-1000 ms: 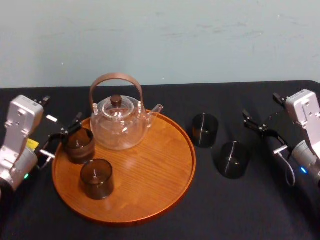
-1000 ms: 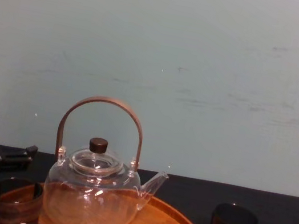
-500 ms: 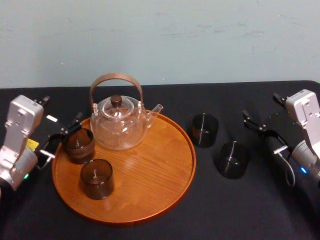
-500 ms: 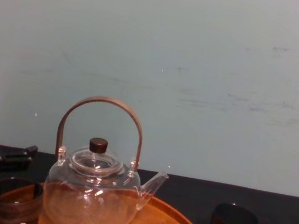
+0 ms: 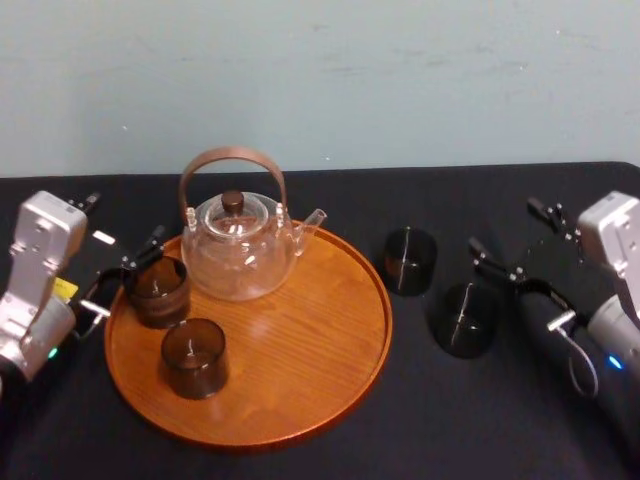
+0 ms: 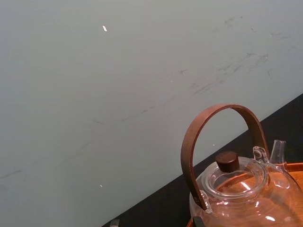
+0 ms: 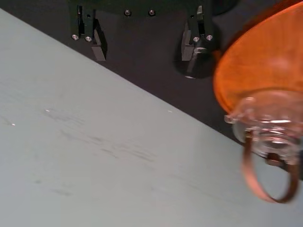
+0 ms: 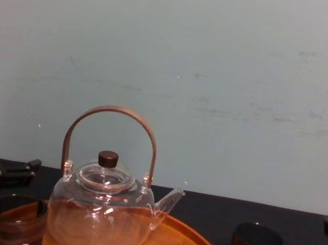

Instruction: Pick up the glass from the table and place it on the tray.

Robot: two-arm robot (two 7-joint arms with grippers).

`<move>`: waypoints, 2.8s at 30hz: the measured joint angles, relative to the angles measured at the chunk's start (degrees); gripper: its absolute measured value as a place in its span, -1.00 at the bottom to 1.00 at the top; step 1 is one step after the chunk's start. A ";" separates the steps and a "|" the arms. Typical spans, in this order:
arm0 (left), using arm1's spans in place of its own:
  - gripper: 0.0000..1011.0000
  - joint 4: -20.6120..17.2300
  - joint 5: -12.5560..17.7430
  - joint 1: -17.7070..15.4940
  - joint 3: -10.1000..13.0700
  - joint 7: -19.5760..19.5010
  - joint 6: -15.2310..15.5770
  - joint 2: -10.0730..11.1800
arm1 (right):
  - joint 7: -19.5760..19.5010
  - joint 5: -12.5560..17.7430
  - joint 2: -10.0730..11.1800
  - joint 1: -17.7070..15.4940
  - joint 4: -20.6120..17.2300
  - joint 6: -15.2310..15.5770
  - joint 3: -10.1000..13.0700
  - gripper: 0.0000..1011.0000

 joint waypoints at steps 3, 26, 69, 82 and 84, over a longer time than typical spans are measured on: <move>0.98 0.00 0.00 0.00 0.00 0.00 0.00 0.00 | 0.85 1.20 1.18 -3.00 -3.45 0.11 1.06 0.98; 0.98 0.00 0.00 0.00 0.00 0.00 0.00 0.00 | 2.67 3.94 2.49 -16.24 -10.05 -1.12 5.98 0.98; 0.98 0.00 0.00 0.00 0.00 0.00 0.00 0.00 | 11.79 2.66 -4.56 -9.06 -1.78 8.12 6.78 0.98; 0.98 0.00 0.00 0.00 0.00 0.00 0.00 0.00 | 14.42 1.28 -7.44 -6.12 2.57 8.25 6.74 0.98; 0.98 0.01 0.00 0.00 0.00 0.00 0.00 0.00 | 14.85 1.02 -7.85 -5.75 3.15 8.24 6.76 0.98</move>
